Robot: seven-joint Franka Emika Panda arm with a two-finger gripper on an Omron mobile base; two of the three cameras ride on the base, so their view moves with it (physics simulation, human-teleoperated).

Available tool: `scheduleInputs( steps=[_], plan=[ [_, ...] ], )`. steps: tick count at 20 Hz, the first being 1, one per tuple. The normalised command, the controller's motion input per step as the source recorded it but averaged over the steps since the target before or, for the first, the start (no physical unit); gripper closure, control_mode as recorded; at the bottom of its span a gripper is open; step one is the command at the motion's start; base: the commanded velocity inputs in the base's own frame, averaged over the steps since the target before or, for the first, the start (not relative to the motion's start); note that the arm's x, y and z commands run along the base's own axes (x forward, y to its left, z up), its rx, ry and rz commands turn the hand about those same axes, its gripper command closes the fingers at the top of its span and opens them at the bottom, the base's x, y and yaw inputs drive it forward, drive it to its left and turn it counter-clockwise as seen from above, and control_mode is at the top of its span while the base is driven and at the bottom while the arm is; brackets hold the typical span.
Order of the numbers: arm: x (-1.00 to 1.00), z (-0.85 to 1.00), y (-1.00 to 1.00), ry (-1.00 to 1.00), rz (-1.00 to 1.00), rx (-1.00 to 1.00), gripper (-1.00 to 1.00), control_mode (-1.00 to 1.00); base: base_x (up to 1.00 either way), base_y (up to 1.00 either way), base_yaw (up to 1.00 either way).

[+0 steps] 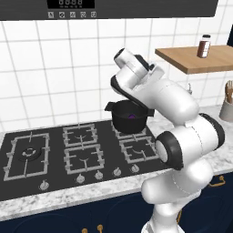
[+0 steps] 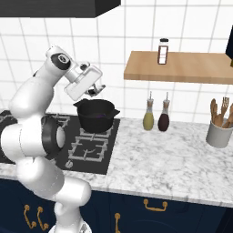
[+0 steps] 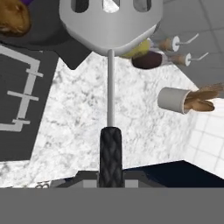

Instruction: Put the eggplant and mushroom in the pot. Retrieve the spatula and lightly stir the vegetables in the pot.

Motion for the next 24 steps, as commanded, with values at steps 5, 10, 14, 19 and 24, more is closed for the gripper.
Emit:
scheduleInputs(
  steps=[5,10,14,19,24],
  plan=[
    [0.23,-0.02,0.01,0.24,0.04,-0.14,1.00,-1.00,0.00,0.00,0.00],
    [0.10,-0.12,0.13,0.01,0.02,-0.15,1.00,-1.00,0.00,0.00,0.00],
    [0.35,-0.06,0.14,0.10,0.24,-0.07,1.00,-1.00,0.00,0.00,0.00],
    [0.36,-0.02,0.14,0.36,0.24,-0.06,1.00,-1.00,0.00,0.00,0.00],
    [0.36,-0.18,0.12,0.27,0.14,-0.12,1.00,-1.00,0.00,0.00,0.00]
  ],
)
